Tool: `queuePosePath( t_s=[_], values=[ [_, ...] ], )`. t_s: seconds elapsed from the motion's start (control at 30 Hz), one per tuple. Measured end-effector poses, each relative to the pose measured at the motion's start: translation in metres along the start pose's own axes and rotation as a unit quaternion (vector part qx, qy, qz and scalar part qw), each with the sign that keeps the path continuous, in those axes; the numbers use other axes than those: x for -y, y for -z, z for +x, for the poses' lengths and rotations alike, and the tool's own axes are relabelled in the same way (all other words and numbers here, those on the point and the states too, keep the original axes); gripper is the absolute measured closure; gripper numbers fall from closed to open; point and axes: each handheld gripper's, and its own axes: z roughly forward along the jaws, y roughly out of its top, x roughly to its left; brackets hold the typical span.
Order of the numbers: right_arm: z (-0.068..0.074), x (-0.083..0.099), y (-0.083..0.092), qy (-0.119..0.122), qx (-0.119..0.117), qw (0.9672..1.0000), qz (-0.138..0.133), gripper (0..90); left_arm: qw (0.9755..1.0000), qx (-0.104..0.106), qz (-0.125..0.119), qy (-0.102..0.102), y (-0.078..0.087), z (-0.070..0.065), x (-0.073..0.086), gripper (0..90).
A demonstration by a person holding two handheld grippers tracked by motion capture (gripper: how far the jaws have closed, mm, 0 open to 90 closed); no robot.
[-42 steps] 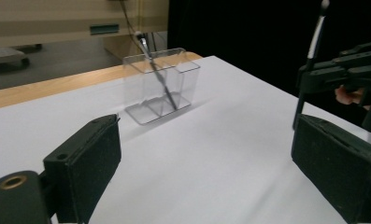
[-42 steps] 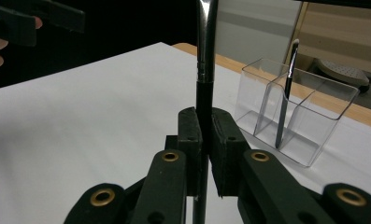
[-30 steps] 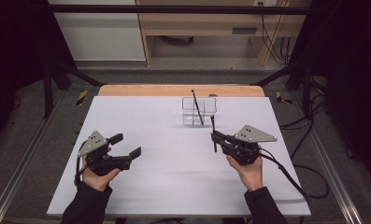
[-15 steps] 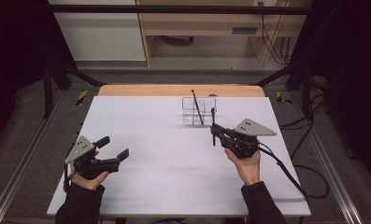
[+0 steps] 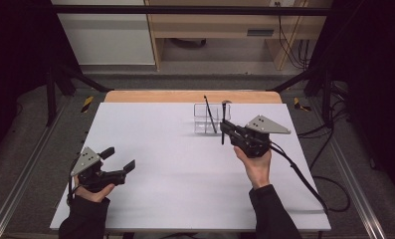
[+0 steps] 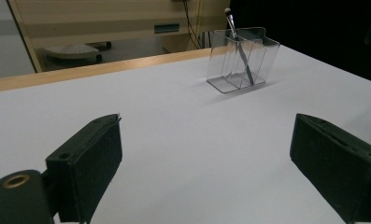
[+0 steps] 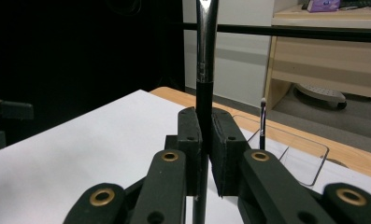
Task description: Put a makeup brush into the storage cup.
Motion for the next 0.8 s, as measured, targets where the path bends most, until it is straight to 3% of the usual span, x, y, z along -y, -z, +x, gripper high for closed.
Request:
queuePosePath(
  t_s=[0.8],
  values=[
    [-0.024,-0.023,-0.036,-0.030,0.039,0.9987,-0.011,83.4,0.9999,0.001,0.007,-0.012,-0.002,0.004,0.005,7.4]
  ],
)
